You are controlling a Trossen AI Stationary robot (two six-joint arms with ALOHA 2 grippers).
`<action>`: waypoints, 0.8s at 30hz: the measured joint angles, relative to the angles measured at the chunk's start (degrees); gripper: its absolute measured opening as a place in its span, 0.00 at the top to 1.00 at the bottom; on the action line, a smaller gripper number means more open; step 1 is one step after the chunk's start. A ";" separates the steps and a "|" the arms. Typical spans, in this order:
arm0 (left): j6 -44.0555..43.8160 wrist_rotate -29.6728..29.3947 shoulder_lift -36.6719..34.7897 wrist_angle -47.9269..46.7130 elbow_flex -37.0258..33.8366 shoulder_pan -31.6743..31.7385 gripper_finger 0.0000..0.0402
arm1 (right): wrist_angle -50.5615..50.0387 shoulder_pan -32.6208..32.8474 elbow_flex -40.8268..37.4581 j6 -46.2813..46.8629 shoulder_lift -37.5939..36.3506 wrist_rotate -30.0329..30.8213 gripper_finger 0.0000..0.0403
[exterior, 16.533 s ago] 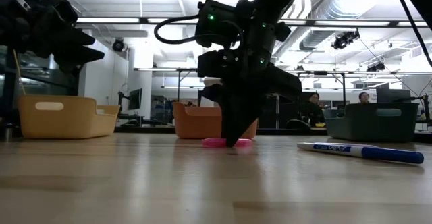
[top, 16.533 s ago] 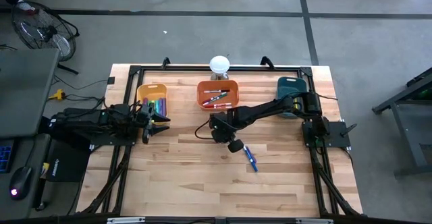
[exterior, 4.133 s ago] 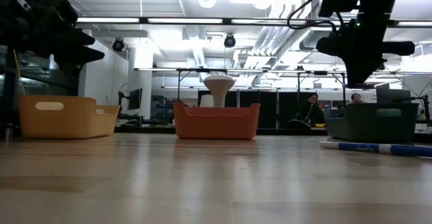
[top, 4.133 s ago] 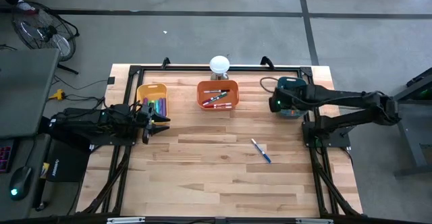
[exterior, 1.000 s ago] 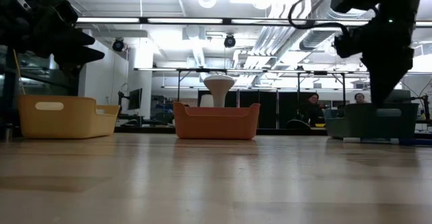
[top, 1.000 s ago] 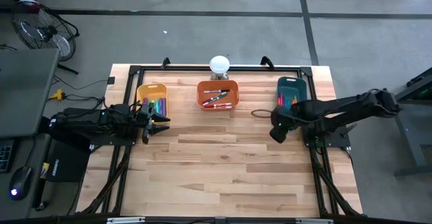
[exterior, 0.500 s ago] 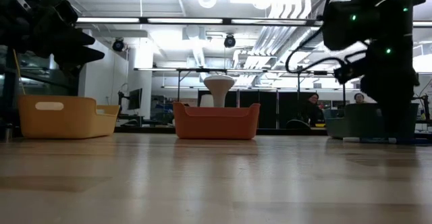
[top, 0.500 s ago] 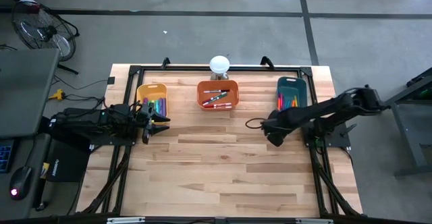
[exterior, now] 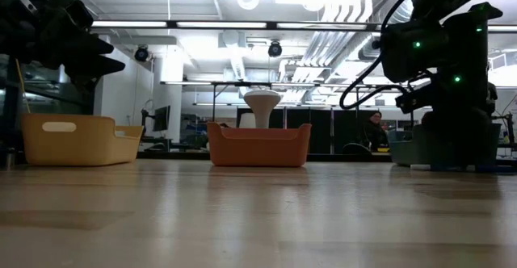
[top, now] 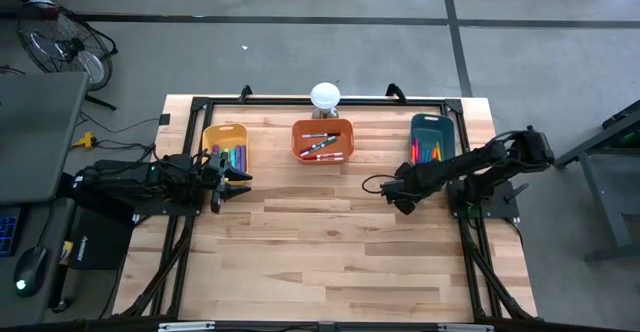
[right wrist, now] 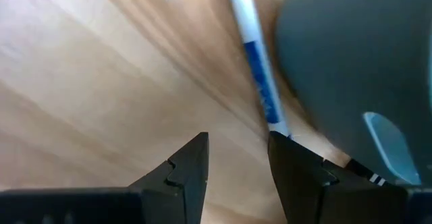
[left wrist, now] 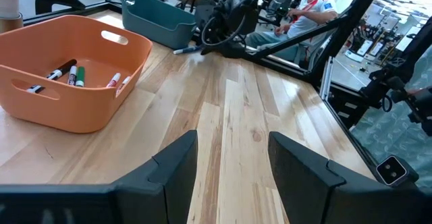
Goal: Pick & Place Markers
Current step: Put the blue marker pen into the orange bin
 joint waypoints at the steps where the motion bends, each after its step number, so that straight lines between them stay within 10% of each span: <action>1: 0.00 0.00 0.00 0.00 0.00 0.00 0.56 | 0.00 0.00 0.00 0.26 0.00 0.23 0.65; 24: 0.00 0.00 0.02 0.00 0.00 0.00 0.56 | 4.67 -6.40 0.00 -9.23 0.00 -2.58 0.65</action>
